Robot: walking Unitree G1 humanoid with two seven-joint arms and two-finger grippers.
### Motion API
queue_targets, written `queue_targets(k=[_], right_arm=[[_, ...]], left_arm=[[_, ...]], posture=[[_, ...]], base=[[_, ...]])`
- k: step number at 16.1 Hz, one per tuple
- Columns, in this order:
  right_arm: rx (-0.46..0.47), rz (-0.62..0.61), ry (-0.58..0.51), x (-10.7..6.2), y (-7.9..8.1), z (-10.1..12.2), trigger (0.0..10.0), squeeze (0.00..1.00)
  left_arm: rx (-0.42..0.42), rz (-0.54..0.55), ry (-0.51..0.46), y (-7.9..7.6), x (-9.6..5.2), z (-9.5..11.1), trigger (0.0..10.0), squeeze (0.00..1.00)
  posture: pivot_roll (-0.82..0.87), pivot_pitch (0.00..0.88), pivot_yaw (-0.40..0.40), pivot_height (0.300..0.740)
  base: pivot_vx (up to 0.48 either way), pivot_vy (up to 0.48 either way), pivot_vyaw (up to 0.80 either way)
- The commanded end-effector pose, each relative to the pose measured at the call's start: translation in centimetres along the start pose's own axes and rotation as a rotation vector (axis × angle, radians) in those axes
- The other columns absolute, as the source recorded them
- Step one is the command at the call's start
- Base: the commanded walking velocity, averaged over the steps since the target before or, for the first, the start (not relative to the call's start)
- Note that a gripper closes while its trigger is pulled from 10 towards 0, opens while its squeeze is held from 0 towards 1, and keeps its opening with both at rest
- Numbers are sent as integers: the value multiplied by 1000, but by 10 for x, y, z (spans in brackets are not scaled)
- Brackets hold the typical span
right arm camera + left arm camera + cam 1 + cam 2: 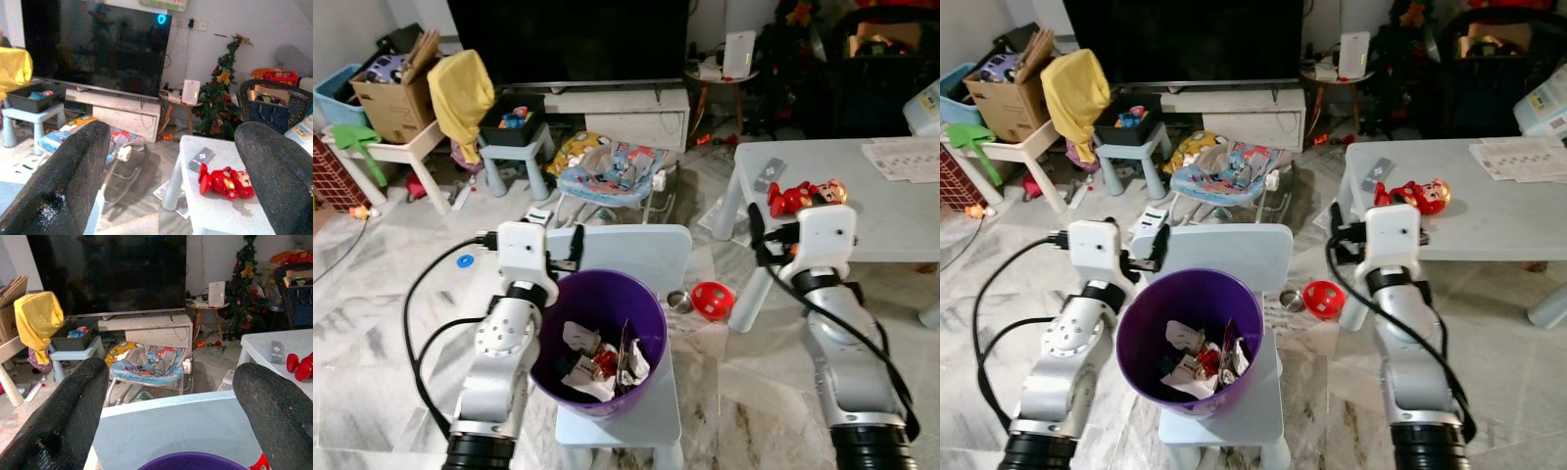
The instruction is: Picking trash to rubbish bin
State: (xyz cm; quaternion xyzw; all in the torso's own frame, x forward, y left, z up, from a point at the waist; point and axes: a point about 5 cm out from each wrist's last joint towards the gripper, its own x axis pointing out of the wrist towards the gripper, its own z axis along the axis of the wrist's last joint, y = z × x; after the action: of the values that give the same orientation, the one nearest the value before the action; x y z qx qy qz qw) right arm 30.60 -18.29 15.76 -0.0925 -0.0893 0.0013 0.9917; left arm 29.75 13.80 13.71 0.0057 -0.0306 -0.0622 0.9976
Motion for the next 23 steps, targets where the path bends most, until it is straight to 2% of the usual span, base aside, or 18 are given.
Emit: queue_targets(k=[1,10,23], right_arm=[[12,10,-13,2,3,6,10000,0],[17,23,30,-1,6,3,10000,0],[16,32,36,3,6,4,10000,0]], left_arm=[[-3,14,2,4,-1,-1,10000,0],[-5,-5,8,3,-1,-3,10000,0],[-13,-10,23,0,-1,-7,10000,0]], posture=[[-22,13,34,740],[-25,19,35,740],[-23,14,25,740]], base=[[0,0,0],[-28,0,0],[-248,0,0]])
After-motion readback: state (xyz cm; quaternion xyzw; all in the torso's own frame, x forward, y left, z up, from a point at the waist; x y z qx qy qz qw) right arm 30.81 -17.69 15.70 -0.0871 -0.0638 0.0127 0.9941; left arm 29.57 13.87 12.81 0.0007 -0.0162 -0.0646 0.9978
